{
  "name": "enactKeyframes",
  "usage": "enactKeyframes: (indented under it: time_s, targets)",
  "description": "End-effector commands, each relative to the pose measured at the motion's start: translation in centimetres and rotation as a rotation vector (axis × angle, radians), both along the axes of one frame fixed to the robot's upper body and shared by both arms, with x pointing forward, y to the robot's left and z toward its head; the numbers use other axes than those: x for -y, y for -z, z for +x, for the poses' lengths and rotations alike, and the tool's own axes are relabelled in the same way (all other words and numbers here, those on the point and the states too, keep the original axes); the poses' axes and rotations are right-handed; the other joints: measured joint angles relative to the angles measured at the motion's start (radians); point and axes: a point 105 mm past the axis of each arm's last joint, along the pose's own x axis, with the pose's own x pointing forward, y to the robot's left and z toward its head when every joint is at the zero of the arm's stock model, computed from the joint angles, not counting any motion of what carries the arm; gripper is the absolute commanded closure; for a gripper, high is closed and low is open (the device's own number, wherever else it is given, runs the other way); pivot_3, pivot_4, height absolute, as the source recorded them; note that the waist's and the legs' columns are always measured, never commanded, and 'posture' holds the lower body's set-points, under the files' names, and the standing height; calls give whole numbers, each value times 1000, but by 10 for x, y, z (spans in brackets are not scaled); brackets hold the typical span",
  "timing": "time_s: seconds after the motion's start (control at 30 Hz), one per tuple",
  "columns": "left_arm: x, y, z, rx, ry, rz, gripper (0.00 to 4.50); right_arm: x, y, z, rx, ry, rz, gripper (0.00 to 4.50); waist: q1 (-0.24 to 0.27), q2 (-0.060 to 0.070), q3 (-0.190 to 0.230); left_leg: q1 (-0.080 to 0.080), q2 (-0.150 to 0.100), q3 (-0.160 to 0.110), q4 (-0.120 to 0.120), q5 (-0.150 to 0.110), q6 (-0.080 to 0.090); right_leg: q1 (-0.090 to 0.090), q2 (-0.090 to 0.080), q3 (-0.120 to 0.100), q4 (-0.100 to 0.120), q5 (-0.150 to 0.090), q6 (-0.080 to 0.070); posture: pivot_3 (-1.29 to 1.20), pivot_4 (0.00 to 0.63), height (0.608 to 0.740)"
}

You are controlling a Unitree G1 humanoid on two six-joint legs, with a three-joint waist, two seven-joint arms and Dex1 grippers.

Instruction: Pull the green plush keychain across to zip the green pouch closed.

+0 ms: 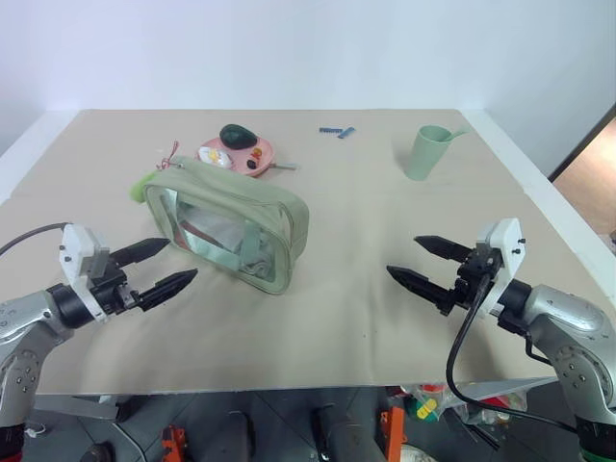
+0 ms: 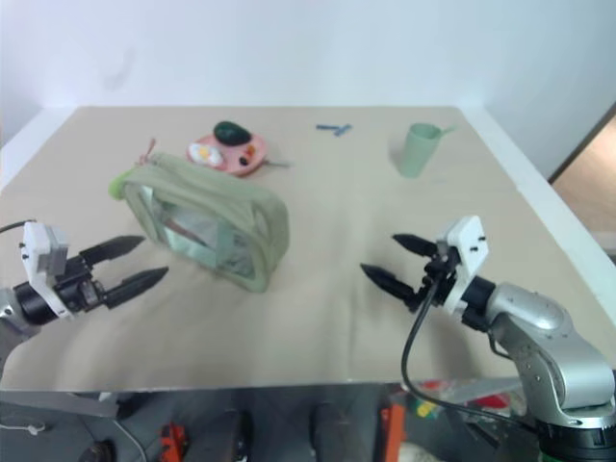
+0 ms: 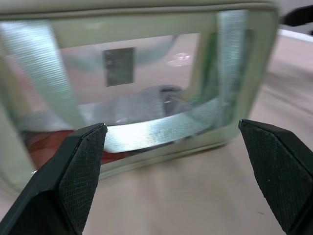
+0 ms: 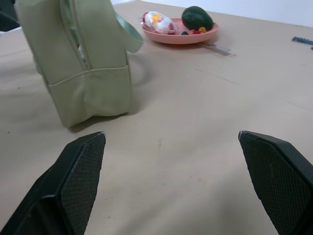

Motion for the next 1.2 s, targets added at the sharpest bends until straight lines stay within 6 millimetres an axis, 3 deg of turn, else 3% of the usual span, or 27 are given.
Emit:
enactKeyframes:
  time_s: [0.03, 0.17, 0.27, 0.4, 0.57, 0.77, 0.87, 1.2]
  targets:
    - [-1, -20, -7, 56, 34, 22, 31, -1, -27, 4, 115, -29, -37, 0, -1, 0, 0, 0, 0, 0, 0, 0, 0, 0, 0, 0, 0, 0, 0, 0, 150, 740]
    - [23, -25, -22, 36, 142, 11, 31, -22, -56, 20, 178, -113, -12, 0, -9, 0, 0, 0, 0, 1, 1, 0, 0, 0, 0, 1, 0, 0, 0, 0, 150, 740]
    - [42, -21, -35, 8, 216, 10, 31, -44, -66, 34, 179, -185, 29, 0, -17, 0, 0, 1, 2, 5, 1, 0, 0, -1, 0, 2, 0, 0, -1, 0, 150, 740]
    - [71, -15, -46, -18, 301, -38, 31, -91, -61, 59, 134, -327, 38, 0, -28, 0, 0, 1, 3, 5, 0, 0, 0, -1, 0, 1, 0, 1, -1, 0, 150, 740]
    - [88, -13, -49, -19, 344, -52, 31, -115, -59, 80, 112, -385, 51, 0, -26, 0, 0, -1, 3, 4, -2, 0, 0, -2, 1, 1, 1, 1, -2, 0, 150, 740]
    - [94, -14, -45, -6, 350, -47, 31, -137, -59, 84, 72, -485, 80, 0, -27, 0, 0, -2, 3, 3, -2, 0, 0, -2, 1, 0, 1, 1, -1, 0, 150, 740]
    - [95, -13, -45, -6, 345, -46, 0, -146, -54, 80, 56, -531, 78, 814, -28, 0, 0, -2, 3, 3, -2, 0, 0, -2, 1, 0, 1, 1, -1, 0, 150, 740]
    - [100, -16, -40, 17, 330, -53, 0, -157, -43, 80, 18, -559, 81, 4252, -28, 0, 0, -1, 3, 3, -1, 0, 0, -2, 1, 0, 2, 1, -2, 0, 150, 740]
